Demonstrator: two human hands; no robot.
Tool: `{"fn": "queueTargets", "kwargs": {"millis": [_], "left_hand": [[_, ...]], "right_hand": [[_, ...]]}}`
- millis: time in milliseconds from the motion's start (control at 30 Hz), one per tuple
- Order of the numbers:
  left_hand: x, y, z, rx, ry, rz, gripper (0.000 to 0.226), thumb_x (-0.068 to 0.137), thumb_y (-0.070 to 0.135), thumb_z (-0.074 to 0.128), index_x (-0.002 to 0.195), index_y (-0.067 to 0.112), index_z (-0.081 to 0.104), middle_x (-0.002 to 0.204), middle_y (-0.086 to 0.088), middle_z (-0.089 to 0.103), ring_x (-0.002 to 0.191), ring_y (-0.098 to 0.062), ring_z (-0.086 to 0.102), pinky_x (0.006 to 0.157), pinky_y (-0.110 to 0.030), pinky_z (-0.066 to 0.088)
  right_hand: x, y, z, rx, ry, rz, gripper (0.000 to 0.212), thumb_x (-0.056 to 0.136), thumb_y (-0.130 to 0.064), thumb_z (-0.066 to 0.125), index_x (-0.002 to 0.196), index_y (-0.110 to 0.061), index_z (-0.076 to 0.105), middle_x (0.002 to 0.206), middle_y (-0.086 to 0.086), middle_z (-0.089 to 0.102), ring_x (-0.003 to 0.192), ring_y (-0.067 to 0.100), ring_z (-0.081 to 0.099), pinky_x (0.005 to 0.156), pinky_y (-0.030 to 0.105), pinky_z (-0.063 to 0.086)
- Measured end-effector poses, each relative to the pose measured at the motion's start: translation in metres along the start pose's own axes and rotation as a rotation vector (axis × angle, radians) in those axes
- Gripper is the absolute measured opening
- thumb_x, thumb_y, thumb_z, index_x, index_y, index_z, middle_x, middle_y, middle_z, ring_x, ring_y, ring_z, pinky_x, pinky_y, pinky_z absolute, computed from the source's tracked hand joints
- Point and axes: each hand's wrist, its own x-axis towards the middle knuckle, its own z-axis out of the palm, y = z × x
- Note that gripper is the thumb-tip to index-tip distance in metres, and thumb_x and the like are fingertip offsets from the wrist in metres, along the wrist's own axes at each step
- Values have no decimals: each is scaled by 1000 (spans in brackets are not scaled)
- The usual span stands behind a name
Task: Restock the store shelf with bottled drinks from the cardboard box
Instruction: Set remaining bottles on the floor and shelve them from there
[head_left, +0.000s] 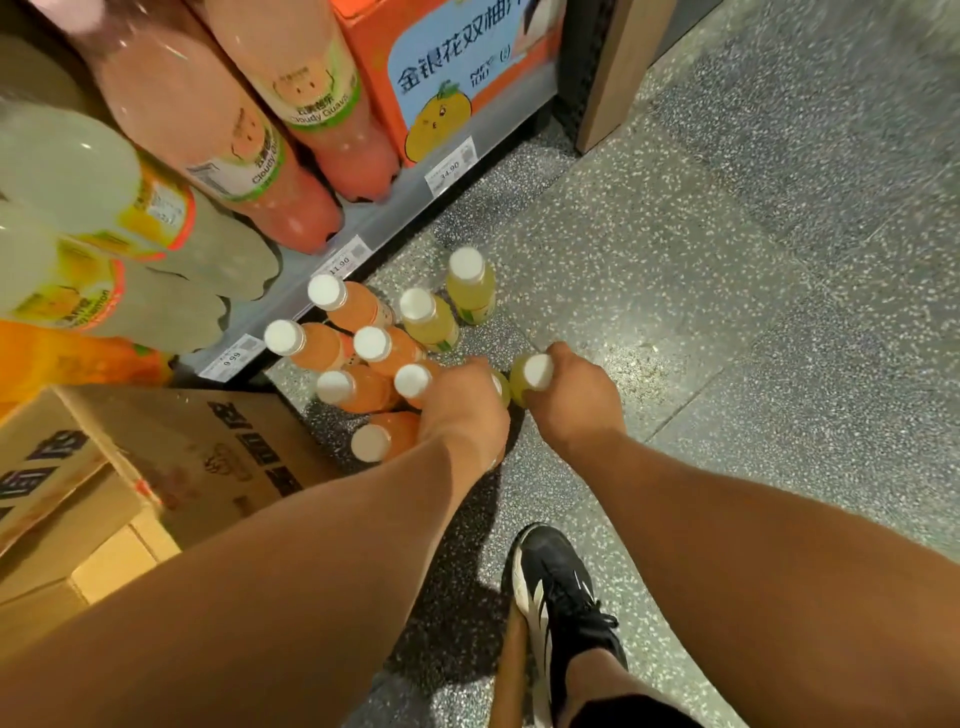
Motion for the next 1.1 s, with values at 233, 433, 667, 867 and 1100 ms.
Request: {"fn": "queueTargets", "kwargs": {"millis": [233,433,667,867,1100], "left_hand": [[-59,3,-69,-240,57,96,28,84,26,63,112,24,58,101,-2,68,95,-27,64,77,-31,51],[-136,-6,-173,-538,311,133,30,78,37,68,106,31,59,90,9,61,82,-19,58,74,-30,48],[-241,-53,-287,-634,670,196,52,64,52,69,114,36,67,99,4,66,99,-18,59,80,-28,47],[-340,-94,-375,-757,888,285,40,75,35,79,112,29,67,106,12,69,99,-10,62,85,-28,49],[-446,-146,-464,-709,1083,295,33,74,42,80,102,35,66,97,16,67,92,-8,62,83,-30,51]], "right_hand": [[-47,-46,-75,84,107,-65,28,77,-22,70,89,-19,45,75,-1,57,63,18,51,46,24,28],[-116,-124,-153,132,257,-198,26,76,-28,68,92,-19,49,75,-1,56,69,25,50,57,30,36],[-224,-237,-218,223,369,-390,34,75,-39,68,101,-20,55,99,8,67,96,34,61,69,34,41],[-321,-328,-259,253,454,-612,37,77,-47,66,103,-23,55,101,3,67,97,31,61,72,36,43],[-414,-421,-299,228,523,-829,39,79,-54,65,104,-26,57,101,0,68,97,27,62,67,31,36]]}}
